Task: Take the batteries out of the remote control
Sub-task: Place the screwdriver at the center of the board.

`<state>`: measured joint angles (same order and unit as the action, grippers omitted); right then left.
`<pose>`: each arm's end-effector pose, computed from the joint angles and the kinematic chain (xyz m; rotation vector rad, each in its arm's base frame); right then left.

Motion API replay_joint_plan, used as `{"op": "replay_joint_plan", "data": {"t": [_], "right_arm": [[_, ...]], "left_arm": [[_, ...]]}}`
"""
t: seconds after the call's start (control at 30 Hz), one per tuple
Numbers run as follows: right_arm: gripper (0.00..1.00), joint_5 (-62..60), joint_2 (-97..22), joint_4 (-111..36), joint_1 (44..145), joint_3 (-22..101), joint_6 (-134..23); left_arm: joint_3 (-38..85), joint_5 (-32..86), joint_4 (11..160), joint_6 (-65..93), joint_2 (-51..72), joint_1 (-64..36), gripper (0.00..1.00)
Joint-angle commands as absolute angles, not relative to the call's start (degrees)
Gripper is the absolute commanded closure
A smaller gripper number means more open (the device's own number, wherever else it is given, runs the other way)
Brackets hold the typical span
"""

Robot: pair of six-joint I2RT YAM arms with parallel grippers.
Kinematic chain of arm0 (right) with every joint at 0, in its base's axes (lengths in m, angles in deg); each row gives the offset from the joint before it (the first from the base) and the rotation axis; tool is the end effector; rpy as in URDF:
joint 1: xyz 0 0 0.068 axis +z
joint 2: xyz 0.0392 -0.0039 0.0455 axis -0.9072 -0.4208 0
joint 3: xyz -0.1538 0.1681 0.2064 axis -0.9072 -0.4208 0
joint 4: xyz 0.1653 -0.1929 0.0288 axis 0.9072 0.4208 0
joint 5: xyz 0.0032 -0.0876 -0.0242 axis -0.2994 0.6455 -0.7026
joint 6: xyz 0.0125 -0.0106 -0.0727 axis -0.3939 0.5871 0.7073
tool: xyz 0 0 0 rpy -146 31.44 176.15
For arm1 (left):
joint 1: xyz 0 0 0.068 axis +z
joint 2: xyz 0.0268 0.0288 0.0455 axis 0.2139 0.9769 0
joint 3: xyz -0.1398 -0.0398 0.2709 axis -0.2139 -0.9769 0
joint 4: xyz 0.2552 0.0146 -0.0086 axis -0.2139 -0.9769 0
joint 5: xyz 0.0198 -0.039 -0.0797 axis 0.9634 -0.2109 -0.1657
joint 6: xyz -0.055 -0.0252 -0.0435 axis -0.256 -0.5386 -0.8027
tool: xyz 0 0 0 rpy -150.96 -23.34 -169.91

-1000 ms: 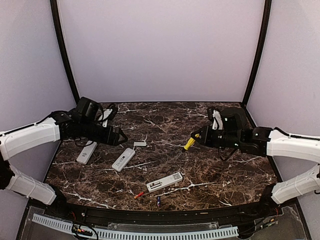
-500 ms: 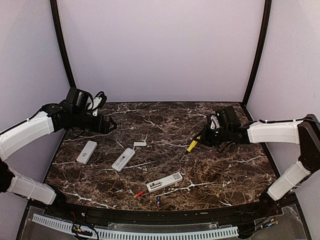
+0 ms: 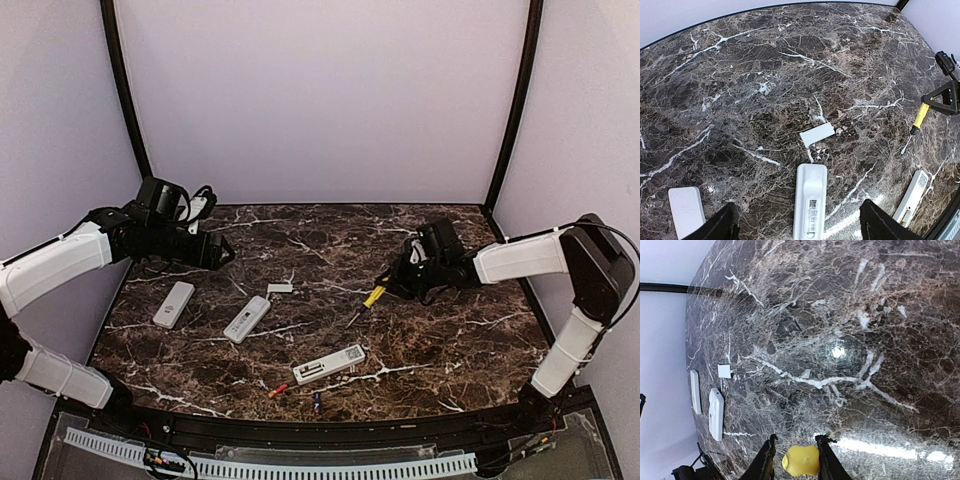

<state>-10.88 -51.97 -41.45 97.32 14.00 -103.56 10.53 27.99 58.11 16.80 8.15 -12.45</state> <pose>0.2938 0.2069 0.1947 0.3260 2.5104 1.0533 0.2541 -0.1264 0.3158 0.3908 2.2528 -0.4577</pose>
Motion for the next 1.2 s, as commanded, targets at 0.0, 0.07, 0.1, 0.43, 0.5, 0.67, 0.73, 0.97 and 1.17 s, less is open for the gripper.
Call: {"op": "replay_joint_plan", "data": {"t": [0.0, 0.07, 0.1, 0.43, 0.5, 0.67, 0.73, 0.97, 1.17], "right_arm": [[0.66, -7.53, -53.62, -41.73, 97.29, 13.91, -104.34], [0.59, -6.02, -53.69, -40.87, 97.27, 14.14, -103.96], [0.56, -5.39, -53.67, -40.56, 97.33, 14.2, -103.68], [0.22, -0.13, -49.73, -38.44, 97.37, 13.07, -100.95], [0.18, 1.13, -47.21, -38.5, 97.37, 12.38, -99.82], [0.15, 3.76, -40.85, -39.31, 97.37, 10.54, -96.38], [0.15, 5.01, -38.36, -40.14, 97.37, 9.16, -95.29], [0.15, 4.93, -31.6, -43.93, 97.29, 6.24, -91.22], [0.15, 5.25, -28.79, -46.14, 97.34, 3.43, -90.99]], "left_arm": [[9.6, 27.1, 59.04, 16.22, 7.69, -12.26, 0.18], [9.67, 26.73, 59.04, 15.96, 8.1, -12.26, 0.18], [9.72, 26.77, 58.96, 15.94, 8.13, -12.26, 0.18], [8.94, 25.88, 59.15, 15.67, 8.26, -12.26, 0.18], [8.65, 25.94, 58.87, 15.32, 8.55, -12.38, 0.19], [8.01, 33.56, 55.89, 13.99, 9.76, -17.48, 0.19], [7.5, 36.51, 55.14, 12.49, 11.09, -20.48, 0.19], [1.04, 31.83, 61.26, 4.42, 17.99, -22.53, 0.19], [0.0, 30.83, 62.64, 3.52, 22.45, -23.18, 0.19]]}}
